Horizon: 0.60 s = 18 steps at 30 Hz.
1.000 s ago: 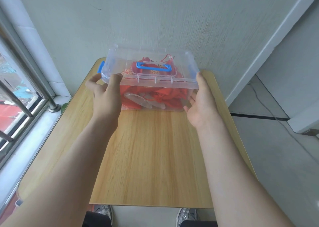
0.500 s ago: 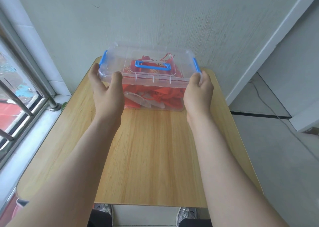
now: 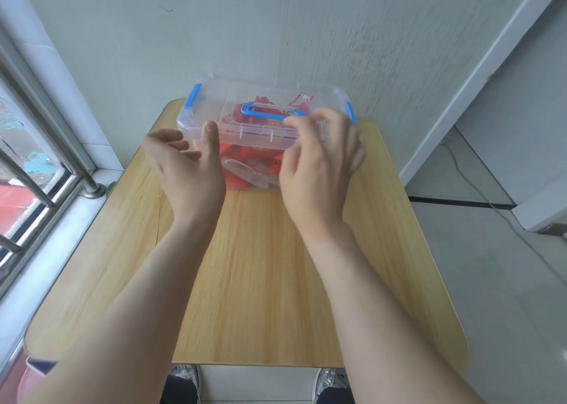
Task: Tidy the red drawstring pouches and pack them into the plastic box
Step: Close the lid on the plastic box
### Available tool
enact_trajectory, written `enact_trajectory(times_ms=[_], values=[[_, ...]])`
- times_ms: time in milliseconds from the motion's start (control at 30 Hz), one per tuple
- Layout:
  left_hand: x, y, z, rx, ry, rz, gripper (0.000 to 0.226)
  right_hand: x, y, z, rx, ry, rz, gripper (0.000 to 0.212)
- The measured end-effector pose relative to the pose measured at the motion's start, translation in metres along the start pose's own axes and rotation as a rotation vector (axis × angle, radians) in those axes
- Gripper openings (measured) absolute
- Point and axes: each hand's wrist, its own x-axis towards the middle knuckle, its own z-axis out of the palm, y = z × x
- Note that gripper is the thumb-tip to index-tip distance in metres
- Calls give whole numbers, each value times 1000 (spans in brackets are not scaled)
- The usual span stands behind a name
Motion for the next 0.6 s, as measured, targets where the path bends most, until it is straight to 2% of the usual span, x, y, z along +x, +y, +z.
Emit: enact_trajectory(times_ms=[100,233,367,500,600], values=[[-8,0,8,58,-59,166,25,-11,3,12,-44,-73,-195,39],[-13,-6,22,134,-221,297,26,-13,13,30,-46,-137,-182,53],[-12,-11,34,108,-290,176,36,-7,17,43,-78,-227,-82,73],[-16,-5,32,21,-290,-26,51,5,15,57,-115,-316,-49,76],[-15,-3,28,51,-315,-33,54,17,11,63,-164,-371,-29,73]])
